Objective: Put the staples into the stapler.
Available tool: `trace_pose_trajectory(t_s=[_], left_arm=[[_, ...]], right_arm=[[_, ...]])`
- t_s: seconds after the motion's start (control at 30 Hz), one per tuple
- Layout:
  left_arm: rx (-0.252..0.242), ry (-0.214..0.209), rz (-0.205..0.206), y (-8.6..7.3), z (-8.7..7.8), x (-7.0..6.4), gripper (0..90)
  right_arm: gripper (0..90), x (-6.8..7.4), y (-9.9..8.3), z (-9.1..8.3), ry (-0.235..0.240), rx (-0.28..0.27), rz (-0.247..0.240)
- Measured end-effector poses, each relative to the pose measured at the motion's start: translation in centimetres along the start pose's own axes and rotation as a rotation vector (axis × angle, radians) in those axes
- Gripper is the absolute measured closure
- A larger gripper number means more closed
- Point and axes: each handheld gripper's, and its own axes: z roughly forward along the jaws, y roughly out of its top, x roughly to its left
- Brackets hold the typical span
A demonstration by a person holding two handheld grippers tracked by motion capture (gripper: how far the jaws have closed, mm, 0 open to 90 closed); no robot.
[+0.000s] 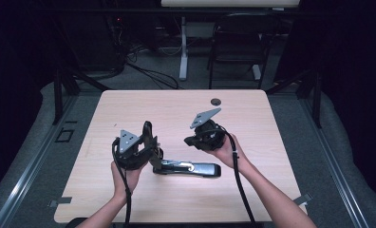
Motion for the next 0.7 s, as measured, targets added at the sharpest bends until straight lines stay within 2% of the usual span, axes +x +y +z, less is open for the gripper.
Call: trace_pose_trajectory(t_s=[0.13,0.5,0.7], left_arm=[[-0.001,0.001,0.007,0.0,0.1,-0.3,59.7],[0.001,-0.007,0.013,0.1,0.4,-0.8,58.1],[0.006,-0.008,0.014,0.2,0.4,-0.9,57.8]], right_arm=[[90.0,-0.1,0.5,0.1,0.002,-0.014,0.005],[90.0,0.5,2.9,-0.1,0.004,-0.050,-0.027],[90.0,0.5,3.1,-0.1,0.010,-0.058,-0.024]])
